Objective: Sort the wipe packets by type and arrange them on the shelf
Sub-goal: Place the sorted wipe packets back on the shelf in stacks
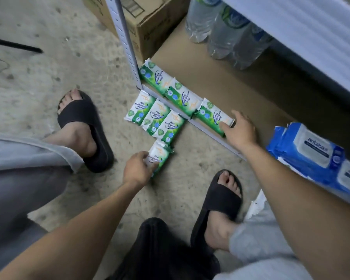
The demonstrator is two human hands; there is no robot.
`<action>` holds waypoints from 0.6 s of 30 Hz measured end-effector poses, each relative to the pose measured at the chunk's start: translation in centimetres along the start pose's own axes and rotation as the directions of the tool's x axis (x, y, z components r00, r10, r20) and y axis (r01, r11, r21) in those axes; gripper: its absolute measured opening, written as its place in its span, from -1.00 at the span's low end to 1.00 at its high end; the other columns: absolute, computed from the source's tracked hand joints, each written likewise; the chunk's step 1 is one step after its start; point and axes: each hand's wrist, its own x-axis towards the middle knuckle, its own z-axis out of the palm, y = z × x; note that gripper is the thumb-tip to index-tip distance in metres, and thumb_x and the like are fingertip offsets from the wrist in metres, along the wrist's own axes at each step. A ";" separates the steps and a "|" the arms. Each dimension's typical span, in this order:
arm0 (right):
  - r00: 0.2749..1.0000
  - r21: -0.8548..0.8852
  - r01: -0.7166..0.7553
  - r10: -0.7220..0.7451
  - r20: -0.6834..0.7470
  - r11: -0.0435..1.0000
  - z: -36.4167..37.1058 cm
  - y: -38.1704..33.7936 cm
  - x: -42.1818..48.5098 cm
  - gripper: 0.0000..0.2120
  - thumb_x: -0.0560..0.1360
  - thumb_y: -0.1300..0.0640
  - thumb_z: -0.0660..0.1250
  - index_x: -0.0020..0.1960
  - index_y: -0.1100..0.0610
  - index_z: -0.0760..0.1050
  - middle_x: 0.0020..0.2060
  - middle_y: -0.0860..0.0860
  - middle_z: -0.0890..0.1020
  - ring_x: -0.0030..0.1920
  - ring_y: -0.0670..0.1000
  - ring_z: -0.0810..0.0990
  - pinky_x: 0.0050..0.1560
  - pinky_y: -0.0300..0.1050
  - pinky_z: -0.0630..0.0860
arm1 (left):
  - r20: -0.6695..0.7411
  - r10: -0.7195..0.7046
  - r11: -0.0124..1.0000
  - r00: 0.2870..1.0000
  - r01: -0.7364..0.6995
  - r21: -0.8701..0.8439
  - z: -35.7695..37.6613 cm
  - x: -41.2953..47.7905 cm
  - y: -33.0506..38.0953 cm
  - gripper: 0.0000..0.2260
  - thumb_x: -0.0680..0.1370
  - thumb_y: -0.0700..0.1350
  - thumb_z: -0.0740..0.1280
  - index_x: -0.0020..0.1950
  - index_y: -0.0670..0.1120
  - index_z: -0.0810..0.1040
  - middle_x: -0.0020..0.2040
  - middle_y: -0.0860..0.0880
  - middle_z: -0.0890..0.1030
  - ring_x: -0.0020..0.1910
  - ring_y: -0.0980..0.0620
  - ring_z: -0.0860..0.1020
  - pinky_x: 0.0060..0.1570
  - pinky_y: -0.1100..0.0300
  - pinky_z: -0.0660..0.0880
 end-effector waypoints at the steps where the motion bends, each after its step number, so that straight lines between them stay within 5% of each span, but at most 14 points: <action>1: 0.999 0.020 -0.002 0.001 0.038 1.000 0.2 0.2 0.4 -0.46 0.51 0.01 0.41 0.44 0.14 0.42 0.35 0.13 0.53 0.34 0.19 0.47 0.33 -0.01 0.37 | -0.011 0.001 1.000 1.000 0.000 0.017 0.4 0.3 -0.5 -0.58 0.44 0.11 0.49 0.23 -0.01 0.58 0.03 -0.02 0.67 -0.06 -0.01 0.64 -0.04 0.08 0.57; 4: 0.996 0.060 0.022 -0.027 0.088 0.998 0.6 0.7 1.2 -0.63 0.49 0.05 0.44 0.25 0.13 0.54 0.16 0.13 0.65 0.16 0.20 0.59 0.17 0.07 0.51 | -0.021 0.002 0.999 1.000 -0.001 0.043 0.5 0.4 -0.5 -0.60 0.44 0.07 0.51 0.22 -0.02 0.59 0.06 -0.01 0.63 0.01 -0.04 0.60 -0.09 0.14 0.46; 12: 0.976 0.001 -0.032 0.031 0.216 0.999 0.8 1.5 3.1 -0.52 0.26 -0.24 0.51 0.06 0.00 0.59 0.07 0.12 0.57 0.03 0.13 0.57 -0.02 -0.10 0.45 | 0.086 -0.029 0.989 0.996 0.016 0.148 1.2 2.0 -0.1 -0.57 0.43 0.08 0.51 0.23 -0.04 0.56 0.12 -0.09 0.51 0.17 -0.09 0.49 0.13 0.08 0.44; 15: 0.983 0.024 -0.074 0.068 0.169 0.997 1.0 1.7 2.8 -0.48 0.11 -0.35 0.46 -0.07 -0.07 0.52 0.03 0.05 0.62 0.04 0.11 0.58 0.04 -0.02 0.53 | 0.103 -0.062 0.993 0.993 0.051 0.107 1.2 2.2 -0.1 -0.62 0.39 0.04 0.53 0.12 -0.02 0.52 0.10 -0.07 0.51 0.10 -0.08 0.52 0.14 0.03 0.49; 18: 0.984 0.074 -0.123 0.112 0.138 0.990 1.4 1.8 1.6 -0.52 0.26 -0.18 0.57 0.02 0.05 0.51 0.02 0.05 0.65 0.01 0.12 0.61 -0.02 -0.01 0.54 | 0.128 -0.085 0.996 0.988 0.081 0.039 1.2 1.6 -0.2 -0.69 0.42 -0.07 0.52 0.03 0.00 0.45 -0.08 0.01 0.61 -0.21 0.16 0.61 -0.15 0.20 0.53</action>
